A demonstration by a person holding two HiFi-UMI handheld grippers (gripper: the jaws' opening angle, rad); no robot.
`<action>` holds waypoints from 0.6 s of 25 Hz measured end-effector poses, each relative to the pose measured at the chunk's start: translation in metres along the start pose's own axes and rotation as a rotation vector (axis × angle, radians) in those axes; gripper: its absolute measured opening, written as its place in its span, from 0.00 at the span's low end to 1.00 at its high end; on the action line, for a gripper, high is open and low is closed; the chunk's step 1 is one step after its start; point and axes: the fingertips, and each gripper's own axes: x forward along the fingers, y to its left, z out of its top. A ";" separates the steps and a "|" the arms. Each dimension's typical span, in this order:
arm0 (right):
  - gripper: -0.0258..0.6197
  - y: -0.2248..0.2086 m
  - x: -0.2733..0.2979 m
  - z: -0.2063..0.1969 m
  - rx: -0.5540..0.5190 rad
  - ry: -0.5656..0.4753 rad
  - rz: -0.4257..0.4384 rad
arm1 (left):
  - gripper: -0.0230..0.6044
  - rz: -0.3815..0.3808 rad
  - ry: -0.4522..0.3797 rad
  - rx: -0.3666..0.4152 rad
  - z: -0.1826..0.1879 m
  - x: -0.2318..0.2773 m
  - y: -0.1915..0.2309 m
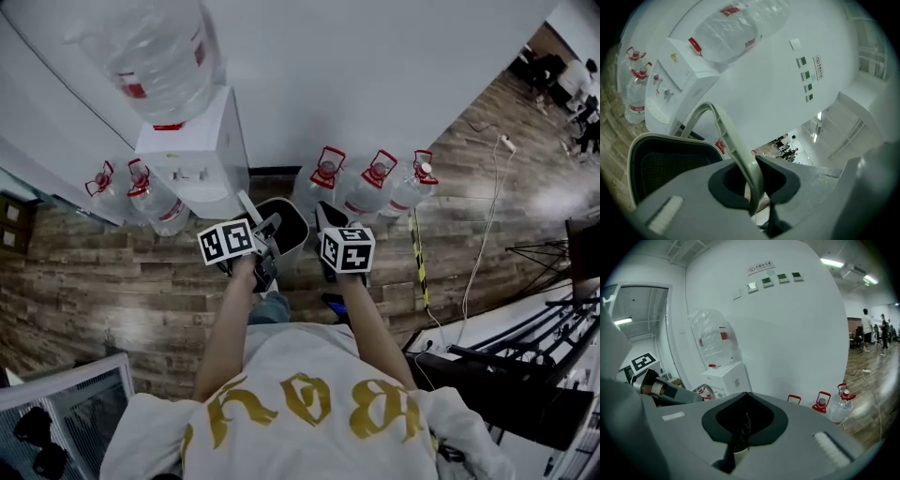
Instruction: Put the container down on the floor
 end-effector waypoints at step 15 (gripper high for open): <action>0.09 -0.055 0.107 0.053 0.134 0.020 -0.131 | 0.10 -0.065 0.204 0.095 0.100 0.107 0.019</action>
